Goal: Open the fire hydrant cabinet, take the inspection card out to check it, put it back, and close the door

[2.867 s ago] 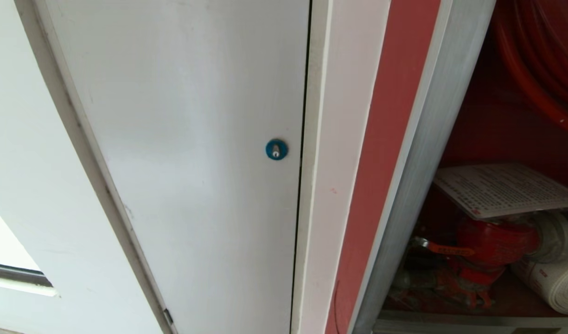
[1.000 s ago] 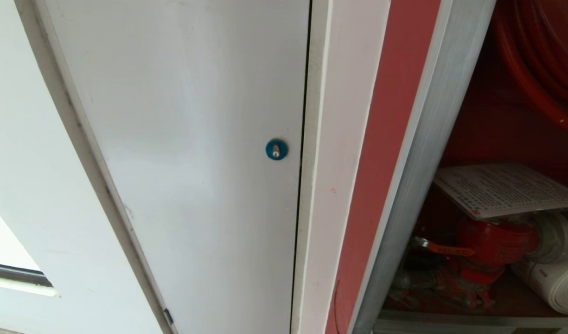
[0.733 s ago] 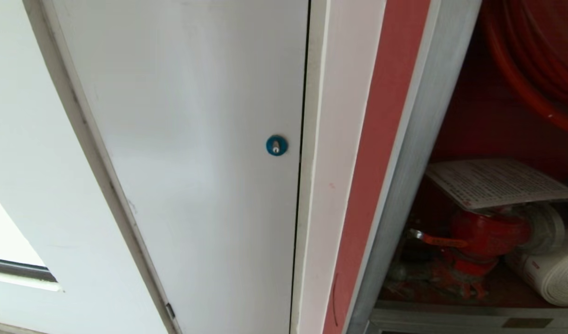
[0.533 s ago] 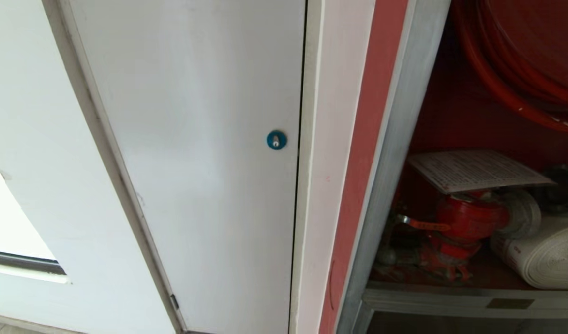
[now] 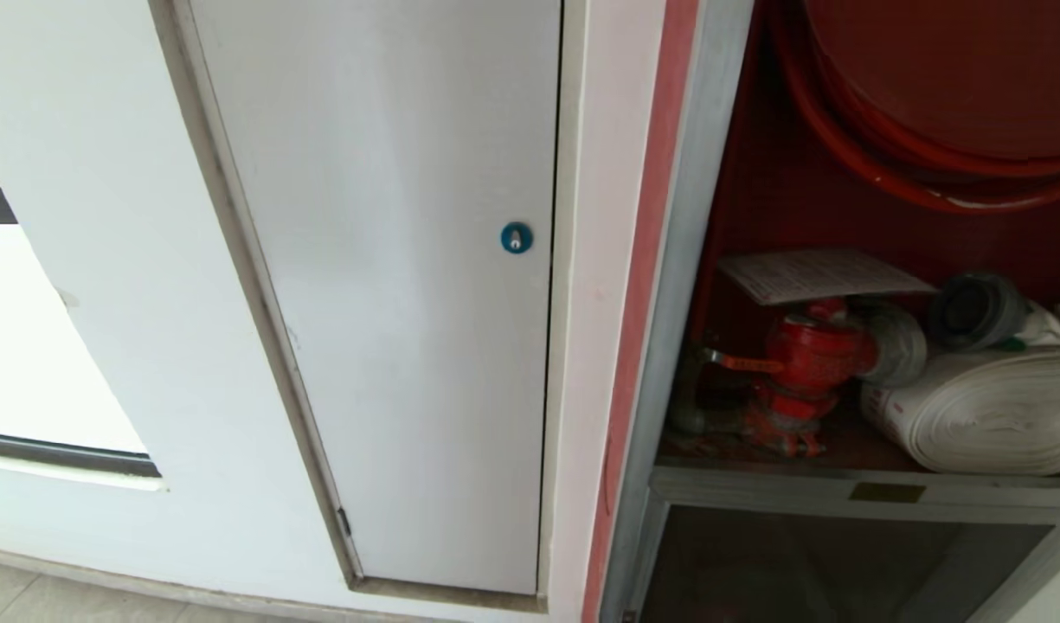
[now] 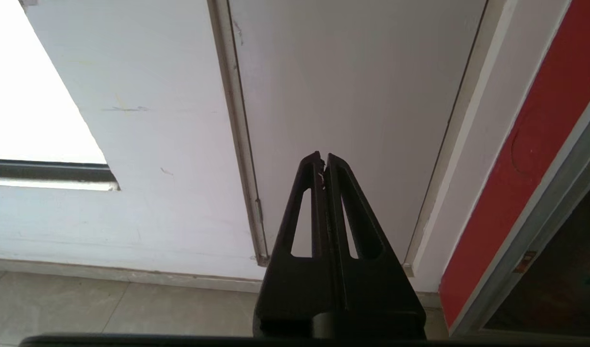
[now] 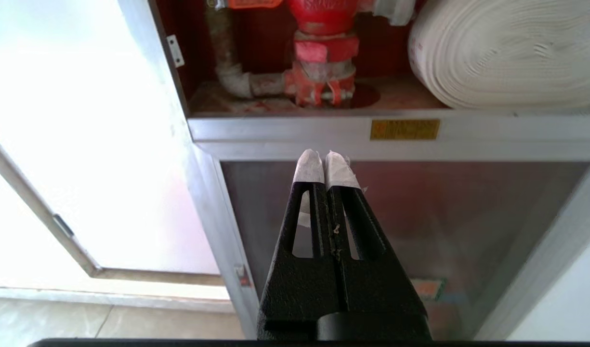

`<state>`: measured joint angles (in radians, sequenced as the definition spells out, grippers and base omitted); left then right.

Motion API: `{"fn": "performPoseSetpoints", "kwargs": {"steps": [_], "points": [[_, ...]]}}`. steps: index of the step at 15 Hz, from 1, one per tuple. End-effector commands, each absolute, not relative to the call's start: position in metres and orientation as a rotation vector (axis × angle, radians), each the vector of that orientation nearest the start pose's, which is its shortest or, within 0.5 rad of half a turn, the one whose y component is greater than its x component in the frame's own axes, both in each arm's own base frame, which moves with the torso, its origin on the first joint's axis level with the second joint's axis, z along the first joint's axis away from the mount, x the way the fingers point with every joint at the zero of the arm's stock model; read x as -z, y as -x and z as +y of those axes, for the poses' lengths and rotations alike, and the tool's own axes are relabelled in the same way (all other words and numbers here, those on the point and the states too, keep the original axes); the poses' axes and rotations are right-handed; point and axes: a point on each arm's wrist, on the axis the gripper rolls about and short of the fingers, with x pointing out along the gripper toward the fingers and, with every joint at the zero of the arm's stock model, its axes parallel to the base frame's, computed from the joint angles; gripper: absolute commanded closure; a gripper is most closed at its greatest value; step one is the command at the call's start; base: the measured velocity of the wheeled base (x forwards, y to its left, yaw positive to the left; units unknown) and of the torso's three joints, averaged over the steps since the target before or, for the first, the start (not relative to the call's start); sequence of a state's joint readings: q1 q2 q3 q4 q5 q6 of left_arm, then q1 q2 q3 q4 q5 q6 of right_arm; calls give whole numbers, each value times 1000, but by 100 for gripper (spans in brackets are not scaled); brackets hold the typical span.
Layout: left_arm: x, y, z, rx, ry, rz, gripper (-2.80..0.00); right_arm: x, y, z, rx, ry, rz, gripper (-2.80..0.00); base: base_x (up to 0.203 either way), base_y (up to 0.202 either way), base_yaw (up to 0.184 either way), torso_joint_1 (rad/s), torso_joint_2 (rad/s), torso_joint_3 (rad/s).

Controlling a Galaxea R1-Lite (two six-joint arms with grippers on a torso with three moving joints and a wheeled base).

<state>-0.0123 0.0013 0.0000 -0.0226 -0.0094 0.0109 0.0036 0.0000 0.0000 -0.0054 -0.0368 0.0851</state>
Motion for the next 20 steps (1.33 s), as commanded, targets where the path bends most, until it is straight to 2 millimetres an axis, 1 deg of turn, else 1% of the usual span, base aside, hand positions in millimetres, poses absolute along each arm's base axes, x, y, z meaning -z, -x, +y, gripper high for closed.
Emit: {"fn": "performPoseSetpoints", "kwargs": {"steps": [1,20], "points": [[-74,22,0,21,-11,-8,0,-76,23,-1,33,-86,-8,0,-196,0,0,2,-2,6],[-74,22,0,23,-28,-9,0,-76,23,-1,33,-85,-8,0,-195,0,1,2,2,2]]}}
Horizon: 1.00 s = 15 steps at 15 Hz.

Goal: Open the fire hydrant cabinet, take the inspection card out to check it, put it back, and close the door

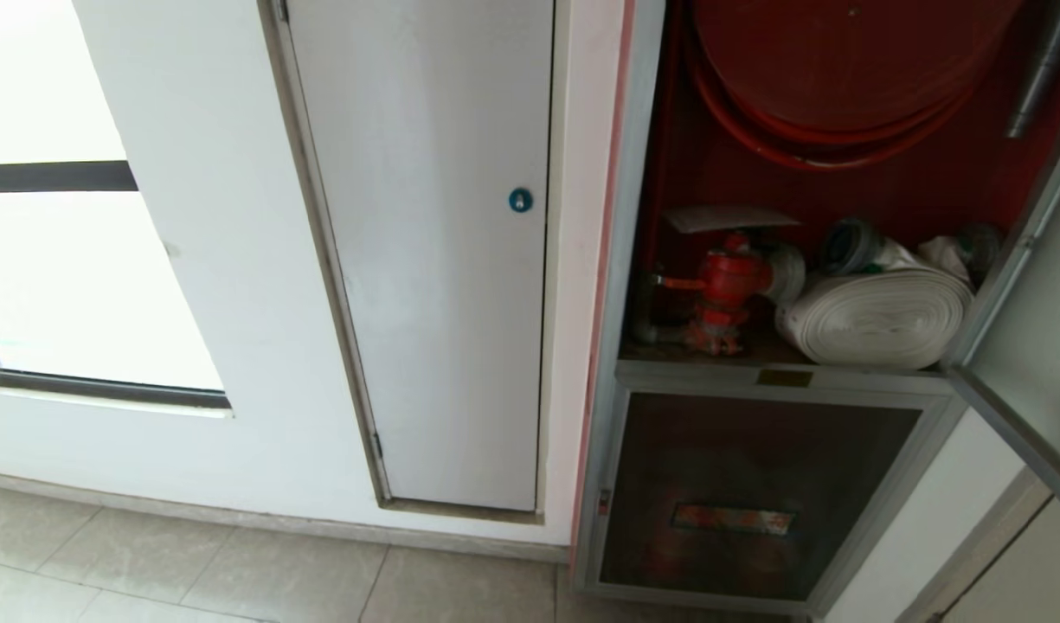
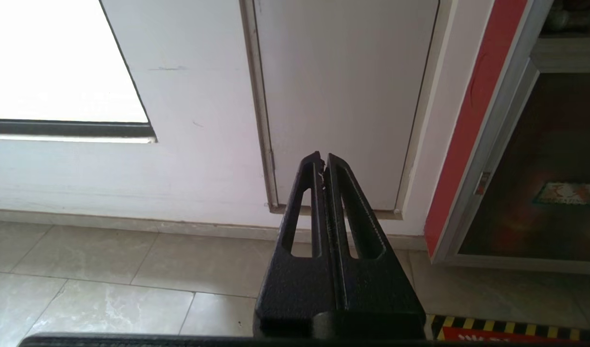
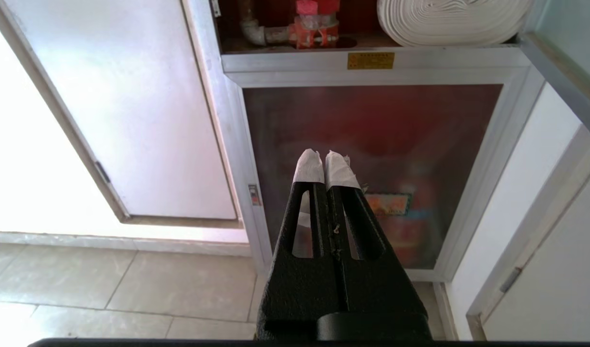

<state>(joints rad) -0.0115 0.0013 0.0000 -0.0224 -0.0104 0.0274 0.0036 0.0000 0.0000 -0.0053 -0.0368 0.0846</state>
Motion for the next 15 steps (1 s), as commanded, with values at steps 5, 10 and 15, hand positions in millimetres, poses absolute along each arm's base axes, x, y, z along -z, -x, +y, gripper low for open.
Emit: {"fn": "performPoseSetpoints", "kwargs": {"steps": [5,10,15], "points": [[-74,22,0,24,-27,-8,0,-76,23,-1,32,-86,-8,0,-181,0,2,3,1,2],[-74,22,0,19,-12,-8,0,-76,23,-1,33,-83,-8,0,0,0,0,5,3,-1],[-74,22,0,20,-12,-8,0,-76,23,-1,32,-80,-7,0,0,0,0,0,0,0]]}}
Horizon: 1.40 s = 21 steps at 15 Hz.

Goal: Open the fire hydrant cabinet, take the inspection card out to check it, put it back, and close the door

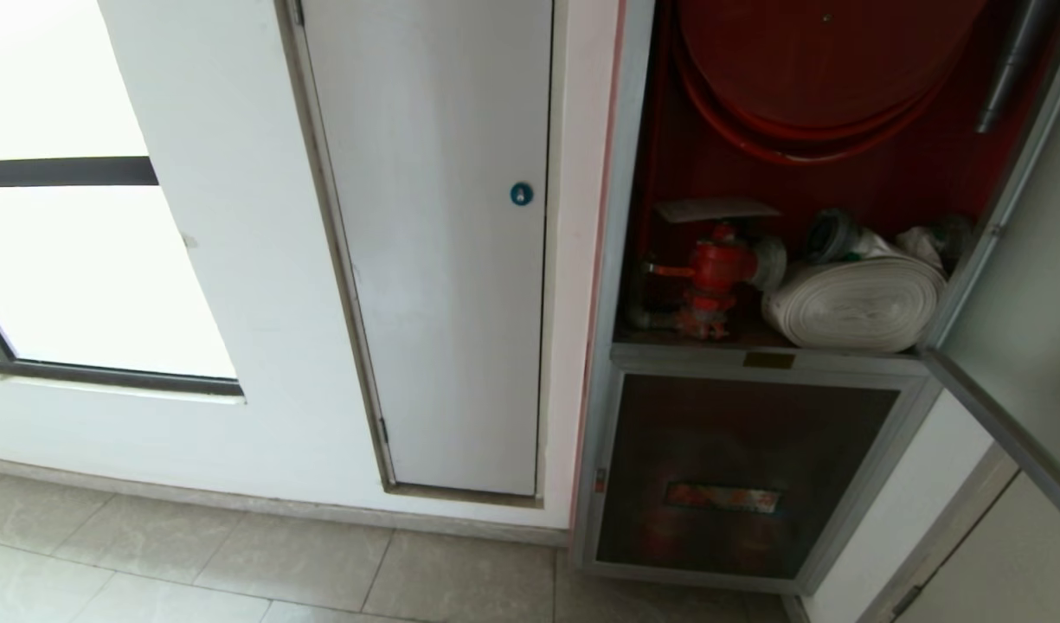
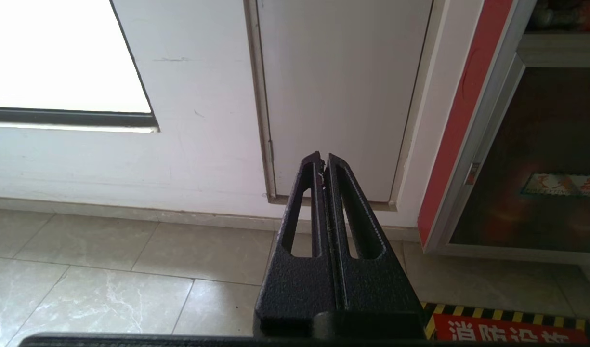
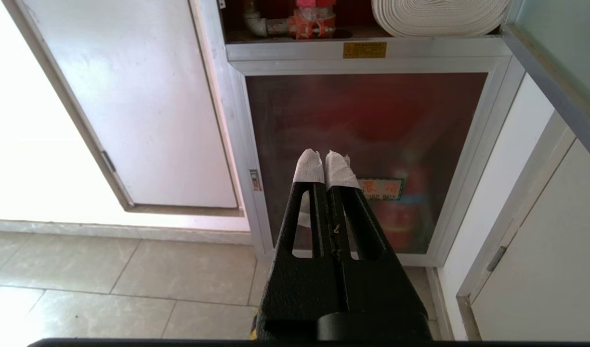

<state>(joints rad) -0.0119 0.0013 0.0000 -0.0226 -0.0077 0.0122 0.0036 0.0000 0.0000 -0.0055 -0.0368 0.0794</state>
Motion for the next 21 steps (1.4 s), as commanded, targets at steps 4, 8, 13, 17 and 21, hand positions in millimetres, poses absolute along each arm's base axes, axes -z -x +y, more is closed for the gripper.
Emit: {"fn": "performPoseSetpoints", "kwargs": {"steps": [4,8,13,17,21], "points": [[-74,22,0,20,-12,-8,0,-83,25,-1,34,-82,-23,0,0,0,0,0,0,0],[-74,22,0,18,-12,-8,0,-133,23,-1,48,-92,-38,0,0,0,0,0,0,0],[-74,22,0,20,-12,-8,0,-205,6,-4,196,-95,-63,0,0,0,0,0,0,0],[-74,22,0,20,-12,-8,0,-240,-11,-9,429,-90,-64,0,0,0,0,0,0,0],[-74,22,0,20,-12,-8,0,-250,-24,-13,630,-55,-54,0,0,0,0,0,0,0]]}}
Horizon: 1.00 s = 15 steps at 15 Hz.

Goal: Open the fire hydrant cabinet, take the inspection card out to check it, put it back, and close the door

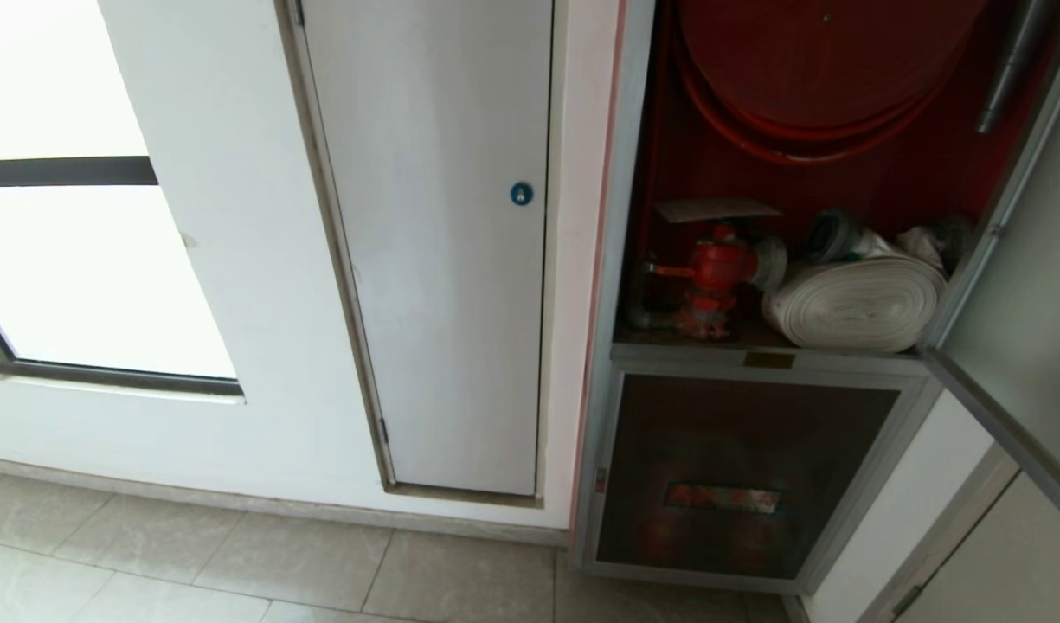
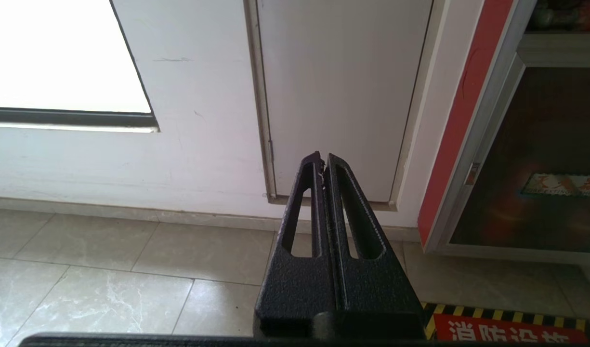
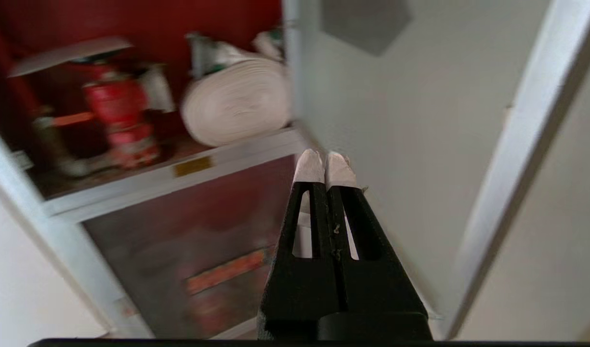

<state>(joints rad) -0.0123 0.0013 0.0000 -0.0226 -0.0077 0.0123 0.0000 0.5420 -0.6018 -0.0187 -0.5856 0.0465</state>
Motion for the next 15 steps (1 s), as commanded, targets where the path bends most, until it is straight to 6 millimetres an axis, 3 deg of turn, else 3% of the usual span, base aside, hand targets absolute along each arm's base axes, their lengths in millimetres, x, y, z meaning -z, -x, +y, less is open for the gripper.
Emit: {"fn": "performPoseSetpoints", "kwargs": {"steps": [1,10,13,15], "points": [[-74,22,0,20,-12,-8,0,-252,-29,-14,670,-50,-51,0,0,0,0,0,0,0],[-74,22,0,20,-12,-8,0,-274,-90,-22,926,28,-85,0,0,0,0,0,0,0],[-74,22,0,20,-12,-8,0,-277,-107,-43,1089,29,-124,0,0,0,0,0,0,0],[-74,22,0,20,-12,-8,0,-277,-108,-62,1167,43,-157,0,0,0,0,0,0,0]]}}
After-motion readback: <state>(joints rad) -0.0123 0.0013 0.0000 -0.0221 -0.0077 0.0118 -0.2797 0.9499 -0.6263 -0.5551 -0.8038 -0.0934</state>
